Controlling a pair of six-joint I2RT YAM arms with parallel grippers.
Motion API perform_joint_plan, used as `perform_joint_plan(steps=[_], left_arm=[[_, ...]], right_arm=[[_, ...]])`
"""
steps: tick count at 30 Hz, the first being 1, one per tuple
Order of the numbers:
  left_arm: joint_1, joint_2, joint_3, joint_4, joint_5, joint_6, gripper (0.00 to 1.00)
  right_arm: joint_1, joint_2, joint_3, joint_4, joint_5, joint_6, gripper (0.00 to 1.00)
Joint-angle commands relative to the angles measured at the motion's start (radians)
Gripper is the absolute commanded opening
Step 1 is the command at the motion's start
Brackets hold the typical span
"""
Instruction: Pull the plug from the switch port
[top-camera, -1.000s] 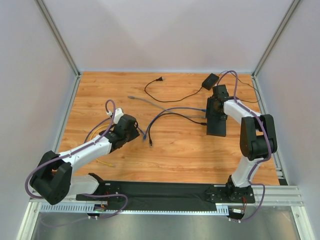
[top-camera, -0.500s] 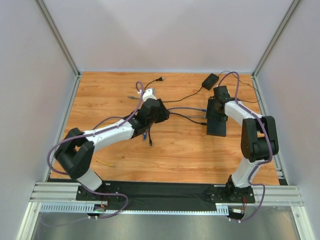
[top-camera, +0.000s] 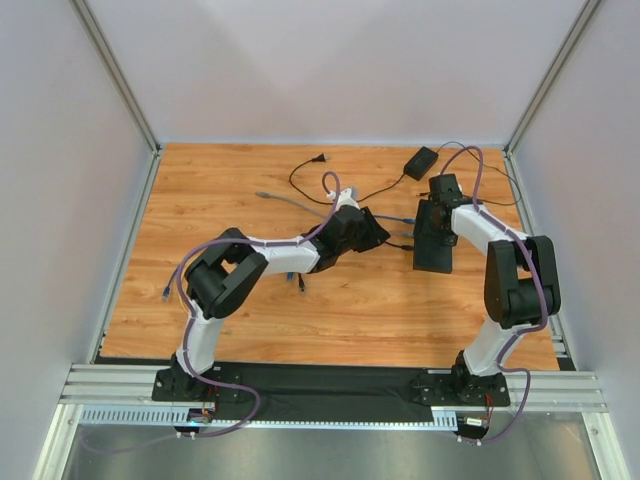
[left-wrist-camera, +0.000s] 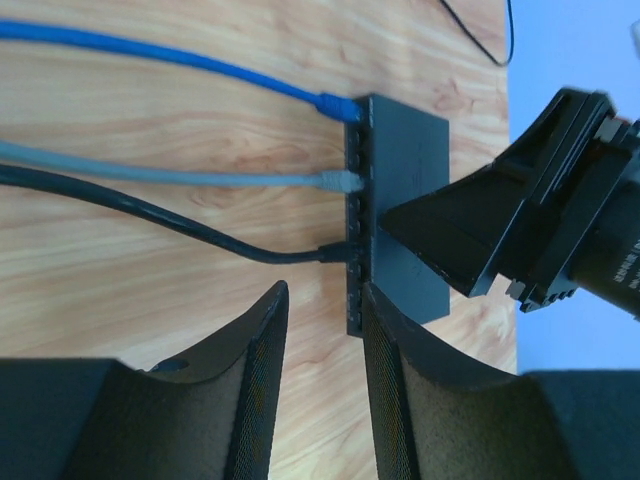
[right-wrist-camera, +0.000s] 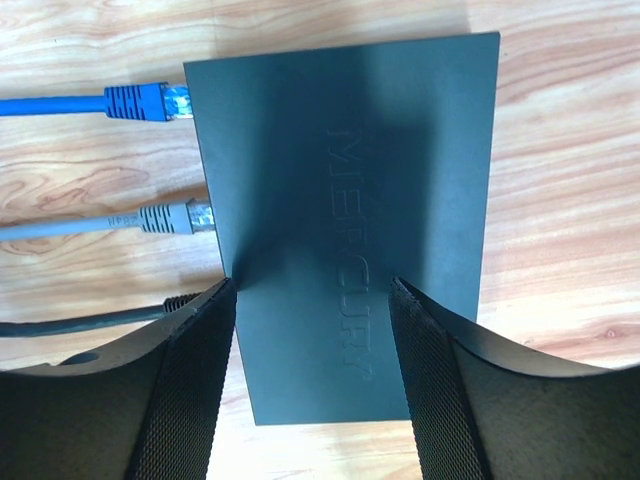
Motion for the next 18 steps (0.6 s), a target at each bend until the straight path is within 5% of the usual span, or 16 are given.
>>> perform_joint_plan(steps=[1,18], left_arm=[[-0.05,0.014,0.076,0.093,0.02,-0.053,0.43],[-0.119,0.177,0.186,0.066,0.022,-0.253,0.47]], right_arm=[[-0.006,-0.059,-0.006,0.034,0.017,0.019,0.65],[-0.046,-0.031,-0.026,0.031,0.059,0.035,0.65]])
